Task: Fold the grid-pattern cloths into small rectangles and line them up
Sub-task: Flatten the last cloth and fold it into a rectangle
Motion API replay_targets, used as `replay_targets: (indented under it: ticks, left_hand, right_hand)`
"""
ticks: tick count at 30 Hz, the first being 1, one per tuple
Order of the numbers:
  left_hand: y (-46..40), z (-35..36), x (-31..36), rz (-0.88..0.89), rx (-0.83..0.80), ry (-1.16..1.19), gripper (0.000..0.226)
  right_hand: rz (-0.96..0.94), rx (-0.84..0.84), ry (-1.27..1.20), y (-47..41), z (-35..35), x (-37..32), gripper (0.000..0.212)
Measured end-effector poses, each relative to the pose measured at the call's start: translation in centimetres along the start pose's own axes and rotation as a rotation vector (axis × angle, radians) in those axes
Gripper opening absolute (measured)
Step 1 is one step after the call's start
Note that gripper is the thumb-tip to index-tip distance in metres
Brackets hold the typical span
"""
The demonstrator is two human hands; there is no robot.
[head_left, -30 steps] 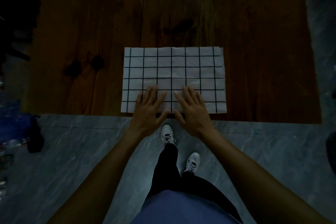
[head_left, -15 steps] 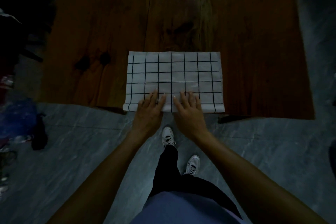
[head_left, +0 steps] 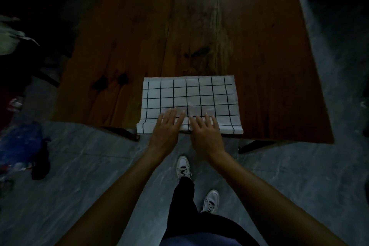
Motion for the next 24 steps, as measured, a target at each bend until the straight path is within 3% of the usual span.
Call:
replay_targets:
  ticks: [5,10,17,24]
  left_hand:
    - [0.3,0.4,0.7,-0.021,-0.078,0.043,0.062]
    - [0.3,-0.2,0.5,-0.001,-0.066,0.021,0.075]
    - [0.1,-0.7,1.5,0.029,-0.072,0.077,0.068]
    - [-0.2,-0.7,1.7,0.028,-0.080,0.048,0.073]
  right_hand:
    - [0.000,0.000,0.020,0.0,0.1,-0.5,0.059]
    - [-0.014,0.017,0.012,0.0,-0.5,-0.2,0.055]
    - [-0.054,-0.011,0.019,0.0,-0.7,-0.2,0.072]
    - [-0.099,-0.002,-0.050,0.3,-0.8,0.0,0.066]
Point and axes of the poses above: each hand's wrist, its own y-axis away from the middle knuckle, its own z-axis out of the palm, x = y × z, the point moved 9 cm from there along -y, towards the middle knuckle, and after that the axes turned 4 degrees about z, right-handed, at the moved point
